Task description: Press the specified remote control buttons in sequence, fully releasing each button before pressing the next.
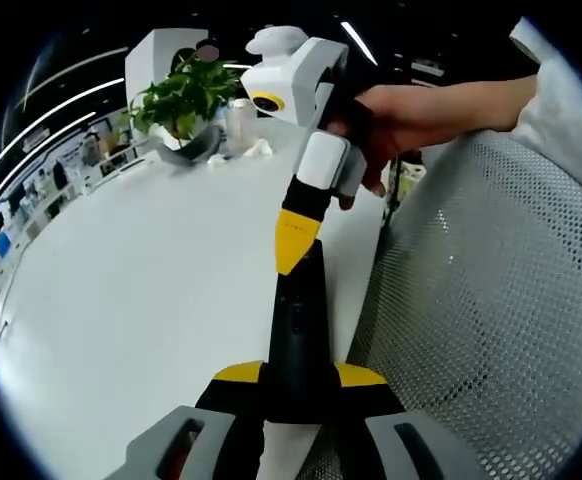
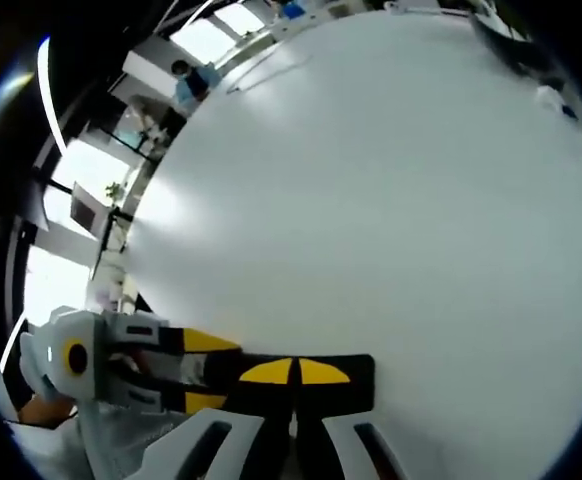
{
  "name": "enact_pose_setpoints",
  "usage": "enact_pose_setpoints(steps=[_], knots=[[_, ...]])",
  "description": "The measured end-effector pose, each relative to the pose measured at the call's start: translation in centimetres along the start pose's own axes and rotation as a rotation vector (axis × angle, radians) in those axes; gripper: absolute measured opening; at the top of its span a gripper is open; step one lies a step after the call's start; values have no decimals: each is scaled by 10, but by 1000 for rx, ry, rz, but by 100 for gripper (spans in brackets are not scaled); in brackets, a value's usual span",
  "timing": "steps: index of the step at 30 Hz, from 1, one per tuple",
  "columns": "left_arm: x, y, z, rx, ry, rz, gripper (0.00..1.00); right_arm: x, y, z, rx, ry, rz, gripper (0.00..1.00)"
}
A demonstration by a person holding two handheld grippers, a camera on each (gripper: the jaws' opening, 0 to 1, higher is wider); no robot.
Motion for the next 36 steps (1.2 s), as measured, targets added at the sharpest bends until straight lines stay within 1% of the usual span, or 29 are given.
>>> enact_pose_setpoints(steps=[2,6,10,12,14,15,16,17,19,21,23,24,30,36], knots=[[0,0,0,0,0,0,24,0,-1,-1,-5,-6,8,0],[0,0,-1,0,-1,1,24,1,-1,0,16,-8,9,0],[0,0,-1,0,0,2,24,1,-1,-3,-34,-22,19,0],[0,0,-1,-1,0,2,24,1,0,-2,-29,-24,18,0],[0,0,-1,-2,0,3,24,1,1,1,-1,-7,12,0],[0,0,-1,-2,0,3,24,2,1,2,23,3,8,0],[0,0,-1,-2,0,3,24,1,1,2,66,16,0,0],[0,0,-1,-3,0,3,24,1,1,3,86,25,-3,0],[0,0,-1,-2,1,3,24,1,1,6,101,35,-10,0],[0,0,-1,-3,1,3,24,1,1,5,97,34,-10,0],[1,0,-1,-3,1,4,24,0,1,2,52,18,-10,0],[1,0,-1,-2,1,4,24,0,1,1,47,16,-8,0],[1,0,-1,-3,1,4,24,-2,1,3,57,25,-30,0],[1,0,-1,-3,0,6,24,-3,0,-1,64,62,-45,0]])
Point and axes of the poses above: the point that each gripper's makers call its tool centre point, and the gripper's own axes: x roughly forward along the fingers, z roughly to its right, y roughly out of its top, the point moved 10 cm from there along -x, roughly backward along the fingers, and after that the axes turned 12 degrees about -y, right-handed, at the moved point
